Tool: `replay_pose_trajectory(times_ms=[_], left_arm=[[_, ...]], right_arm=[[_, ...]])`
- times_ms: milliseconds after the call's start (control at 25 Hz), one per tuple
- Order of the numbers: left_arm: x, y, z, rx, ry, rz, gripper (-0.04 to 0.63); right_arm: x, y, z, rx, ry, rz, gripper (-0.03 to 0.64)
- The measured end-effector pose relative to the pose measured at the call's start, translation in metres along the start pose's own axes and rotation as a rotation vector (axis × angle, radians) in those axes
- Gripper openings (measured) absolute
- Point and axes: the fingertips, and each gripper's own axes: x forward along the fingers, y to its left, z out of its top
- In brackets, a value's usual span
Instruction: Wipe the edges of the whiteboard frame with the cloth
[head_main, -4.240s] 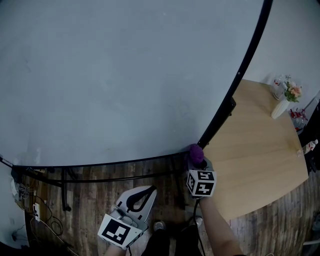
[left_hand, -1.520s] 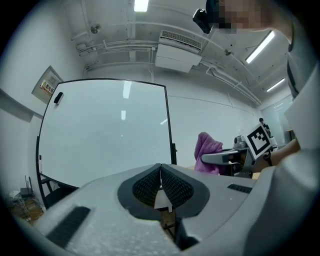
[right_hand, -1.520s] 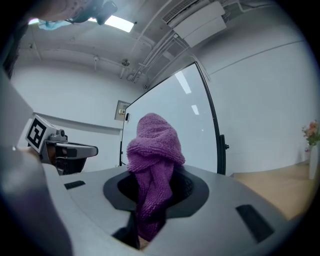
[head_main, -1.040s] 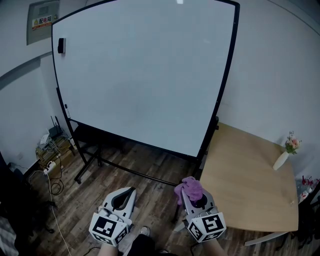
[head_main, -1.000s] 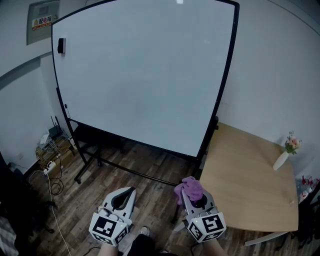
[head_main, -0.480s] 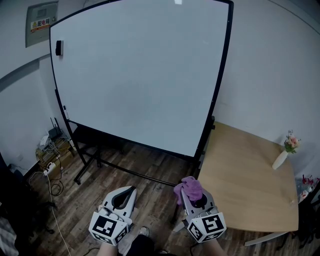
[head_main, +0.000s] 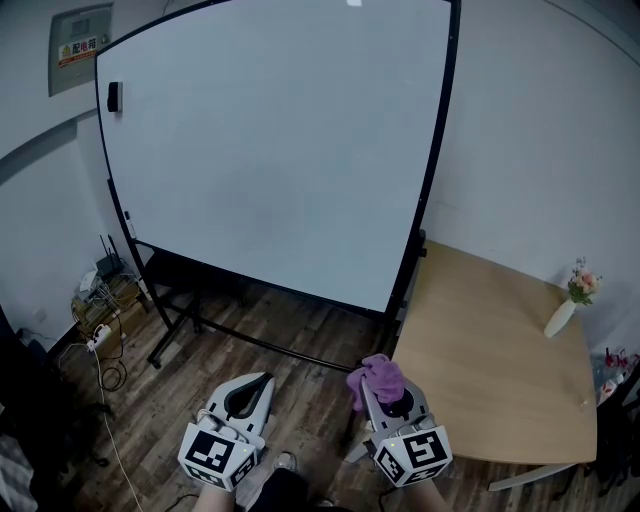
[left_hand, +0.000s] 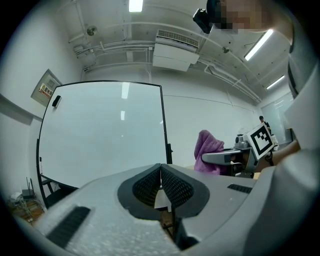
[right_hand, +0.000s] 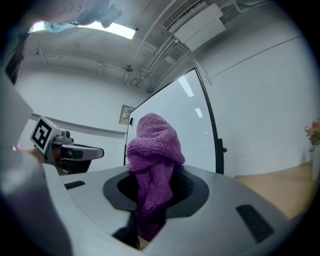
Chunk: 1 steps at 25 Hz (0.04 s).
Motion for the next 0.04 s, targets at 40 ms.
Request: replay_pose_trajectory(times_ms=[40], left_arm=[[-0.0001, -0.0007, -0.0005, -0.001, 0.002, 0.001, 0.017]], right_arm=[[-0.0008, -0.0002, -0.0006, 0.0, 0.0, 0.0, 0.101]])
